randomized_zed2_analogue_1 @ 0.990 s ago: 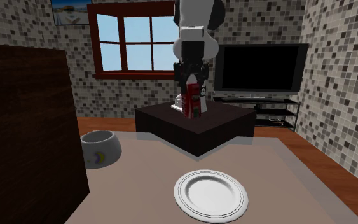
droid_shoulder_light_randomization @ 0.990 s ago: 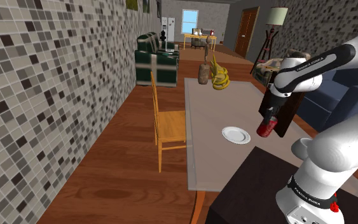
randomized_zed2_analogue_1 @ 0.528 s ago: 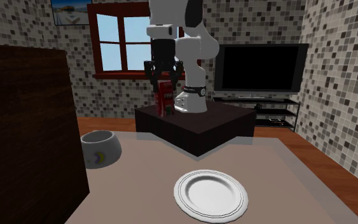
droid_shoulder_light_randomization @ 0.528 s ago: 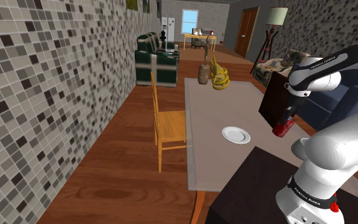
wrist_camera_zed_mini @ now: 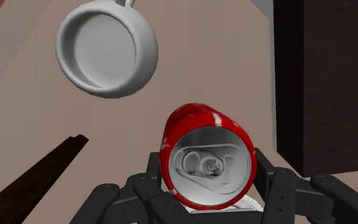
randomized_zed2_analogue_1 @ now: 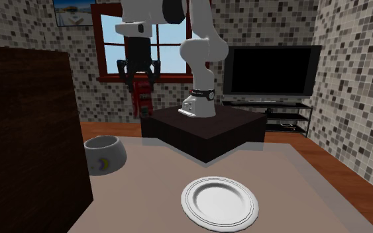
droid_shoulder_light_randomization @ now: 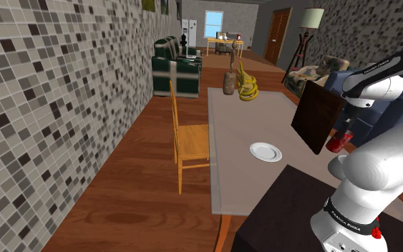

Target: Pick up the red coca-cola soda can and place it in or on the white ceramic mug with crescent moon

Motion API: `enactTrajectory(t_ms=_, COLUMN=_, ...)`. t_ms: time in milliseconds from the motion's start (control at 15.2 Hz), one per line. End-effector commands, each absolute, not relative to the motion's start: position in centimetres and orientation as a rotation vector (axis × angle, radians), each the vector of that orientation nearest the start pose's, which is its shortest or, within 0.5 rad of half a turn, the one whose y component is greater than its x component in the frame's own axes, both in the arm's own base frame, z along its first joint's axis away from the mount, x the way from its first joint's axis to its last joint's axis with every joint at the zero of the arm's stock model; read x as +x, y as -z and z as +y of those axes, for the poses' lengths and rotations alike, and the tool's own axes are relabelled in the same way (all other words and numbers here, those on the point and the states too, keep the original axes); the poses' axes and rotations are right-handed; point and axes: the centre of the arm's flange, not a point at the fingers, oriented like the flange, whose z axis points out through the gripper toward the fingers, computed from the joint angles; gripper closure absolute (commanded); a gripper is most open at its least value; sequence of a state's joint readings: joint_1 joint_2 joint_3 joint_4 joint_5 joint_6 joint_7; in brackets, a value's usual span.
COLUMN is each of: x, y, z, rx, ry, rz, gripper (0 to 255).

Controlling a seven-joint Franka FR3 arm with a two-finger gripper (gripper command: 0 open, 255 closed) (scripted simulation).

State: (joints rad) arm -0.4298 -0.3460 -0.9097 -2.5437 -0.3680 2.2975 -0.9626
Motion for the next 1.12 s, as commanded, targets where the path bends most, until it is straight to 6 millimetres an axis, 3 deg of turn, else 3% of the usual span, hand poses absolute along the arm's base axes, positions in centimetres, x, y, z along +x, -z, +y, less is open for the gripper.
enactTrajectory(t_ms=0, x=8.2, y=-34.6, z=-44.0, rx=-3.144, ry=0.000, rz=0.152, gripper=255)
enactTrajectory(t_ms=660, x=-1.2, y=-35.6, z=-53.4, rx=-3.144, ry=0.000, rz=0.152, gripper=255)
enactTrajectory(t_ms=1056, x=-1.2, y=-32.4, z=-53.4, rx=-3.144, ry=0.000, rz=0.152, gripper=255)
